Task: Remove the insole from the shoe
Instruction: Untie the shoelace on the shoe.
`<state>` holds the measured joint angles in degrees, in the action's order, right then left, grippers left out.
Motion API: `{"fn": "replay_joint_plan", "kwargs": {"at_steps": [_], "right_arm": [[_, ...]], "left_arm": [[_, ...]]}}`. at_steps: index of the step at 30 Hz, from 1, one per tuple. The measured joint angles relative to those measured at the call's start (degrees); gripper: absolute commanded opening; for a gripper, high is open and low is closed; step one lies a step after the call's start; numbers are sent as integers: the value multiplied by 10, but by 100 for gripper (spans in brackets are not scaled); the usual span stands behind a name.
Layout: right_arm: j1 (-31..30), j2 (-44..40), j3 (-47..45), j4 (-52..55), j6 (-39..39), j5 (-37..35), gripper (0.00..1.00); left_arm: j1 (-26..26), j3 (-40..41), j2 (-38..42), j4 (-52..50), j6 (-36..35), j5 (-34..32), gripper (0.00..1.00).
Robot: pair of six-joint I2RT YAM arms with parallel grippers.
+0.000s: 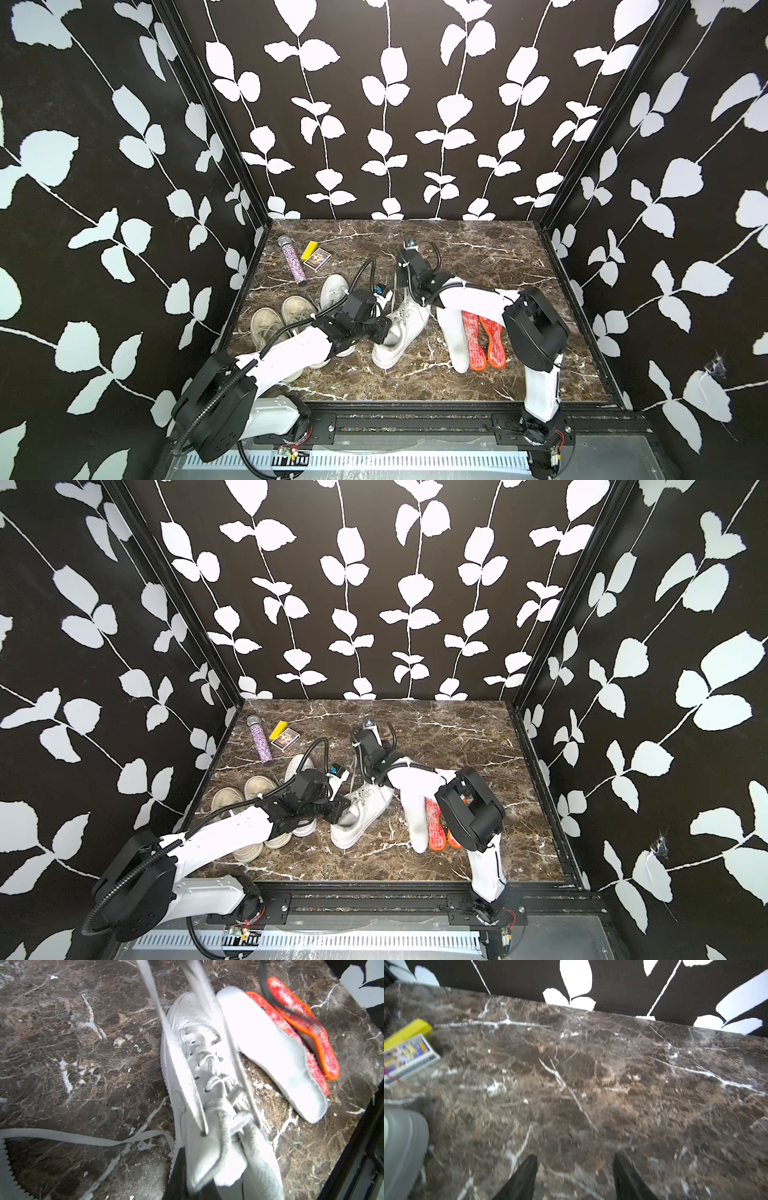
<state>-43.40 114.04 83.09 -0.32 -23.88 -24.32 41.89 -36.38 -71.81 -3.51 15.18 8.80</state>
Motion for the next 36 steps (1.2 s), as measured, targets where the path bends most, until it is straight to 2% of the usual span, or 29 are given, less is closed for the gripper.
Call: {"fn": "replay_joint_plan", "kwargs": {"at_steps": [12, 15, 21, 24, 28, 36], "right_arm": [[82, 106, 220, 83, -2, 49, 63], [97, 117, 255, 109, -1, 53, 69], [118, 127, 302, 157, -2, 52, 72], [125, 123, 284, 157, -1, 49, 72], [125, 87, 204, 157, 0, 51, 73], [110, -89, -1, 138, -6, 110, 72]], "left_arm": [[5, 2, 42, -26, -4, -5, 0], [6, 8, 53, -31, -5, -10, 0], [8, 17, 54, -44, -7, -14, 0], [8, 17, 54, -54, -7, -23, 0], [8, 17, 54, -55, -2, -47, 0], [8, -24, 3, -56, 39, -121, 0]]}}
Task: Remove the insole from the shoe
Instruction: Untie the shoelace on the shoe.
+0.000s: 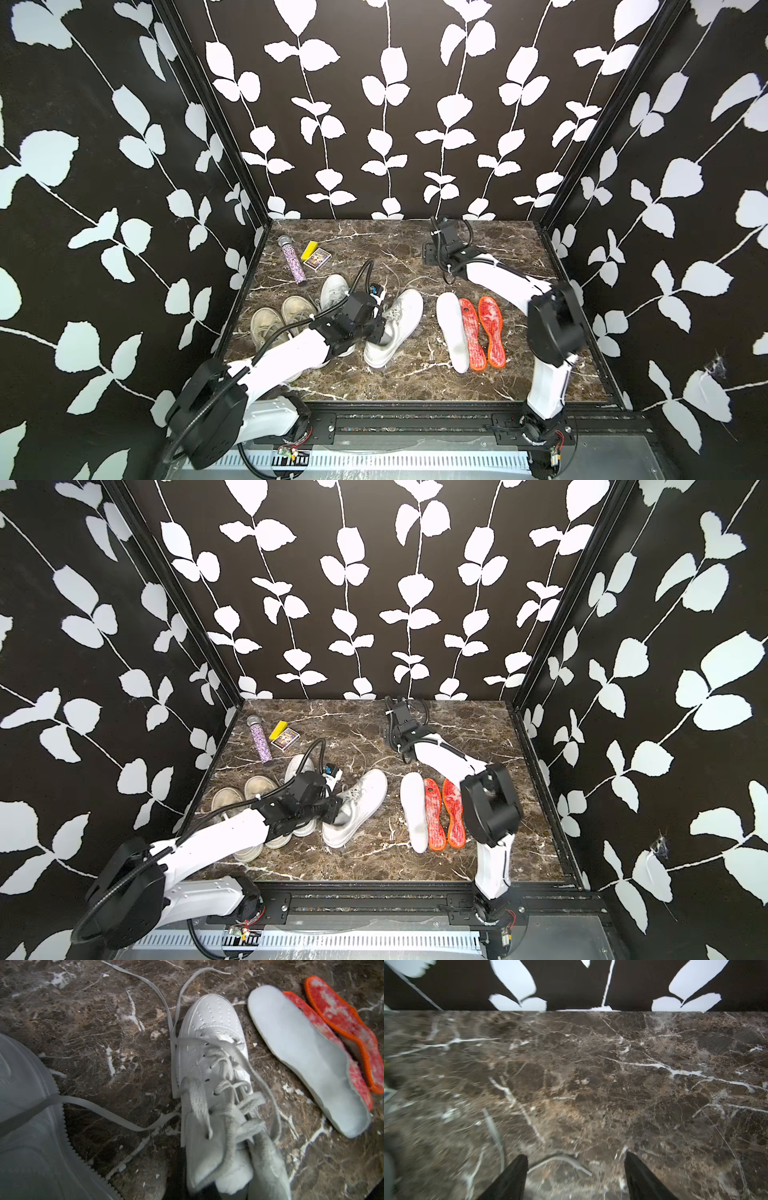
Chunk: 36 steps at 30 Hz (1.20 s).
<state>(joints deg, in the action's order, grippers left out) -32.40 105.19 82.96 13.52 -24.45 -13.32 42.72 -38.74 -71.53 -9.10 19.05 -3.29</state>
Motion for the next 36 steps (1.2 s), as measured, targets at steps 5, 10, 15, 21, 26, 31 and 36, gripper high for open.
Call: {"fn": "replay_joint_plan", "kwargs": {"at_steps": [5, 10, 15, 21, 26, 31, 36], "right_arm": [[-57, -76, -78, -19, 7, 51, 71], [-131, -111, -139, -17, 7, 87, 67], [-157, -117, -187, -20, -7, 113, 57], [-161, -110, -194, -24, -20, 120, 51], [-163, -107, -194, -25, -18, 108, 46], [-163, -89, -176, -17, -17, 89, 44], [-163, -65, -164, -11, -19, 78, 41]], "left_arm": [[-3, -47, -49, 4, 53, -33, 0], [-7, -81, -98, 13, 102, -52, 0], [-8, -110, -142, 36, 127, -37, 10], [-7, -110, -148, 54, 145, -14, 29], [-8, -110, -138, 65, 150, -8, 33], [-8, -110, -127, 70, 146, -9, 34], [-8, -110, -128, 71, 139, -8, 35]]}}
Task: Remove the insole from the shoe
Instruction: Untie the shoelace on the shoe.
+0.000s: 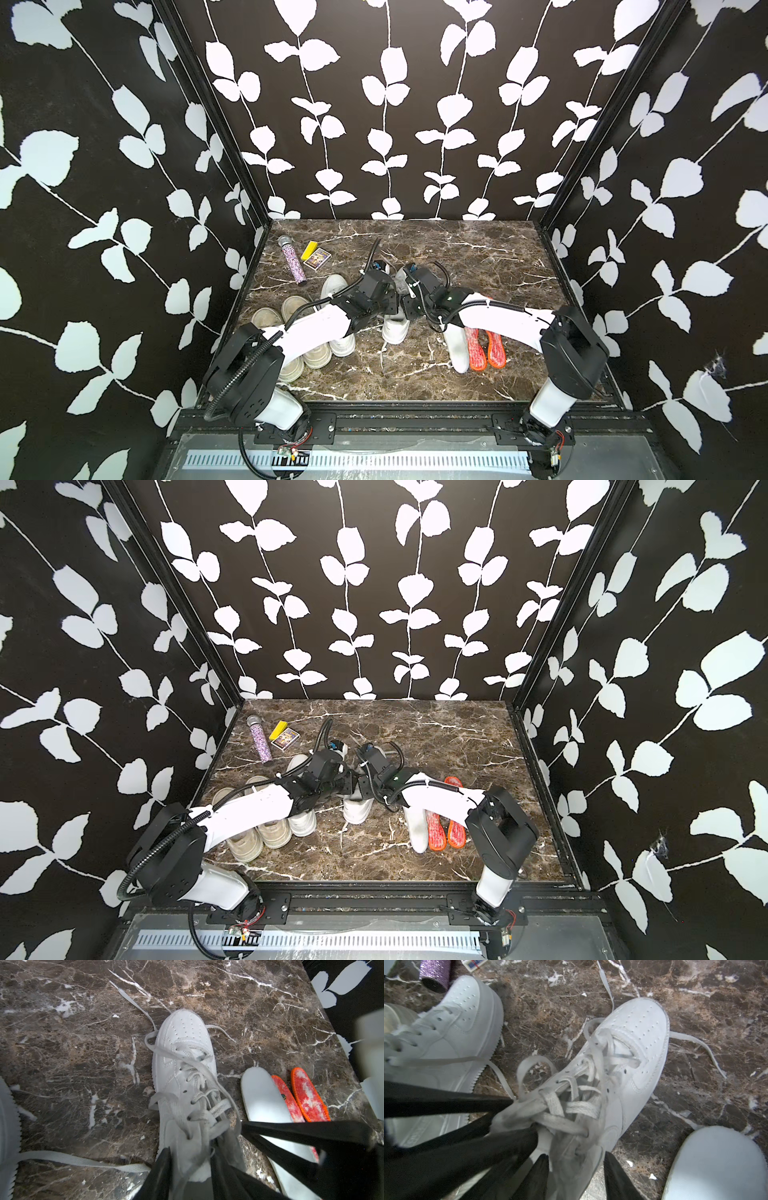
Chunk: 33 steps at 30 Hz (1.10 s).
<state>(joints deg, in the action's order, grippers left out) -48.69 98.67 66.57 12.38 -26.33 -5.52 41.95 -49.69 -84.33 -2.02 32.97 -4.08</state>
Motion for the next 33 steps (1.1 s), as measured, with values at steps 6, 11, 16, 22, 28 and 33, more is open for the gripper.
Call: {"fn": "replay_joint_plan", "kwargs": {"at_steps": [6, 11, 16, 22, 28, 33], "right_arm": [[0, 8, 13, 17, -3, -18, 31], [-3, 8, 14, 20, -4, -33, 17], [-5, 8, 14, 28, -1, -49, 7], [2, -5, 2, 33, 1, -84, 0], [43, -71, -59, -9, -10, -11, 0], [45, -83, -60, -28, -17, 18, 0]], "left_arm": [[0, -1, -14, 0, -4, 3, 32], [0, -2, -25, -3, -10, 3, 23], [0, -9, -27, -15, -13, -5, 13], [0, -2, -17, -17, -13, -21, 8], [-23, 59, 44, 36, 0, 31, 4], [-34, 83, 79, 55, 9, 42, 6]]}}
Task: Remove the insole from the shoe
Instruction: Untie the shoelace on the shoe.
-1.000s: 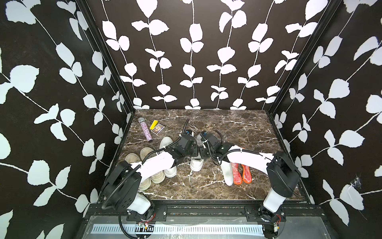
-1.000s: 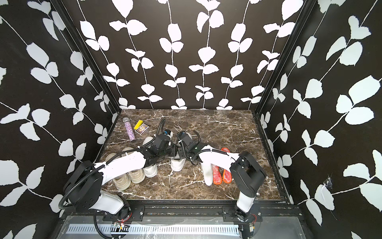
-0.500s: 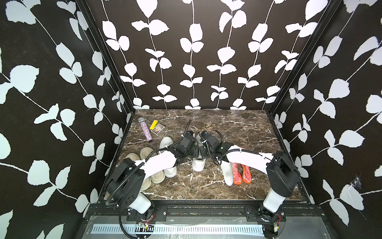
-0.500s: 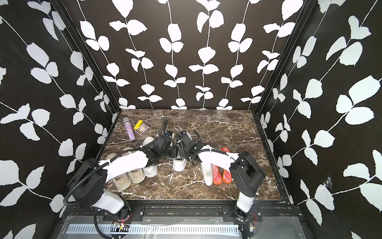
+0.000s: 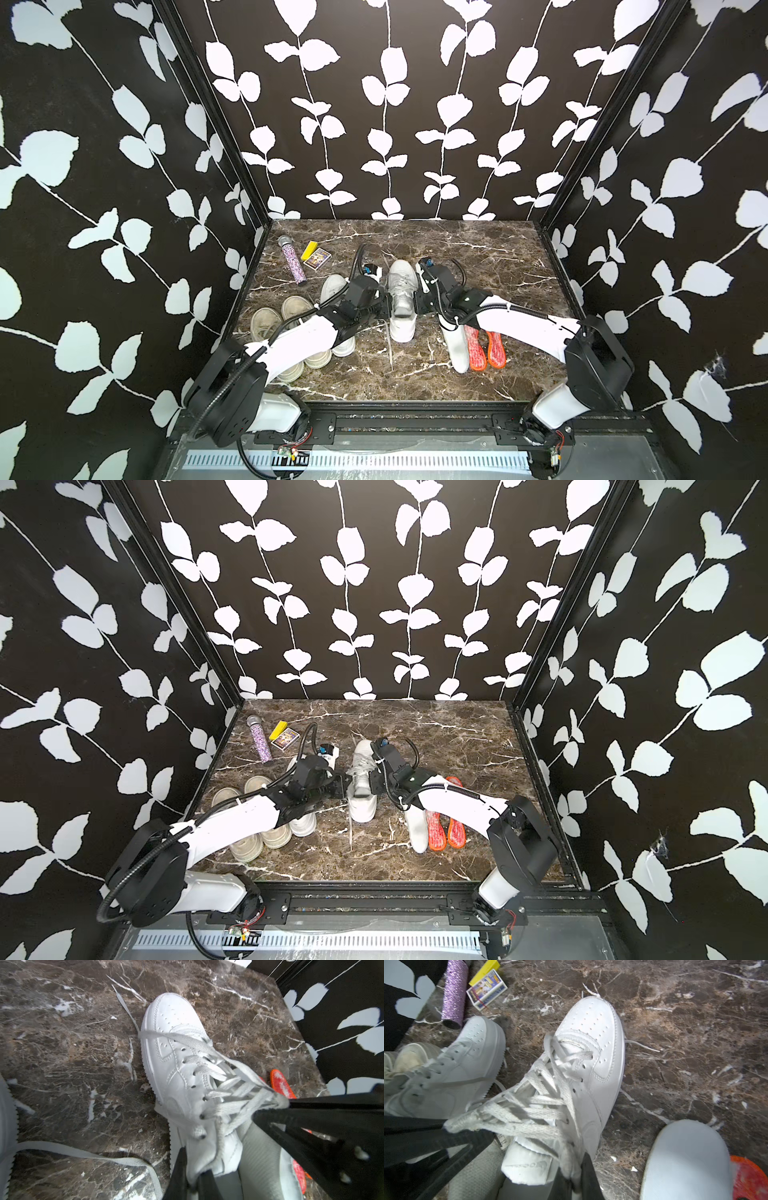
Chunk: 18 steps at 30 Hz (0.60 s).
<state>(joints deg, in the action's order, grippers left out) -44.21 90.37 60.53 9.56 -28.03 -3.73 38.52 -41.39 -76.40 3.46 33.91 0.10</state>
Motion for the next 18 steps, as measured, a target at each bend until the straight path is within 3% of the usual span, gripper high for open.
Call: {"fn": "replay_joint_plan", "kwargs": {"at_steps": [7, 13, 18], "right_arm": [[4, 8, -4, -12, 26, 43, 0], [4, 16, -4, 3, 73, 53, 21], [-6, 3, -6, 25, 122, 37, 28]], "left_arm": [[-14, 4, -21, 10, 9, 37, 9], [8, -2, -47, 11, 26, 24, 18], [26, -19, -55, -4, 35, -7, 19]]}}
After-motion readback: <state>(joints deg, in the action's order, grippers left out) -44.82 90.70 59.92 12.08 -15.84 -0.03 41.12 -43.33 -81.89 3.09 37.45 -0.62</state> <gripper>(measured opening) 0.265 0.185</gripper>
